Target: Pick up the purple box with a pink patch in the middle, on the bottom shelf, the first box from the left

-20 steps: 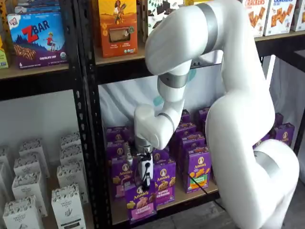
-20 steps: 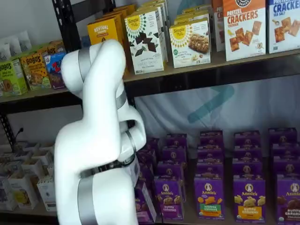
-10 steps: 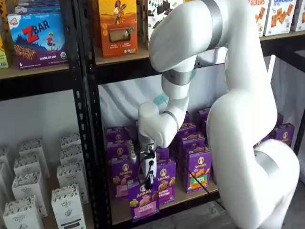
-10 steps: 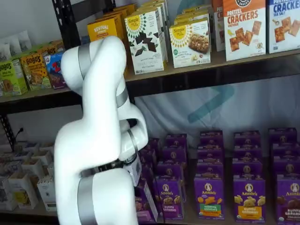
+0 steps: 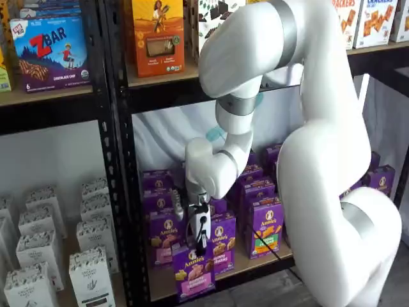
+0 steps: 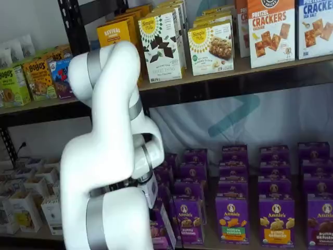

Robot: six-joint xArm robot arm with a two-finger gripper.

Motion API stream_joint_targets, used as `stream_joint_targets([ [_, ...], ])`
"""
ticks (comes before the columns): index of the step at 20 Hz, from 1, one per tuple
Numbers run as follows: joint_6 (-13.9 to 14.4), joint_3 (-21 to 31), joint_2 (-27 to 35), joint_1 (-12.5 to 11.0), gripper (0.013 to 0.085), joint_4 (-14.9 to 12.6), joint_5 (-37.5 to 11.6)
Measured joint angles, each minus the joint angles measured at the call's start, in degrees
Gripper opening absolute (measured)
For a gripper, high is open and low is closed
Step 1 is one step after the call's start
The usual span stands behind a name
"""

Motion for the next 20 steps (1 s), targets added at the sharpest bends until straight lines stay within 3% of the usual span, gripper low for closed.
stream_joint_targets([
  [3, 0.80, -0.32, 0.30, -0.03, 0.0330, -0.81, -0.48],
  [5, -0.18, -0.68, 0.38, 0.40, 0.0330, 0.59, 0.26],
  [8, 1.47, -0.73, 0.46, 0.14, 0.0330, -1.35, -0.10],
  [20, 0.95, -0.40, 0.04, 0.45, 0.0330, -0.52, 0.16],
])
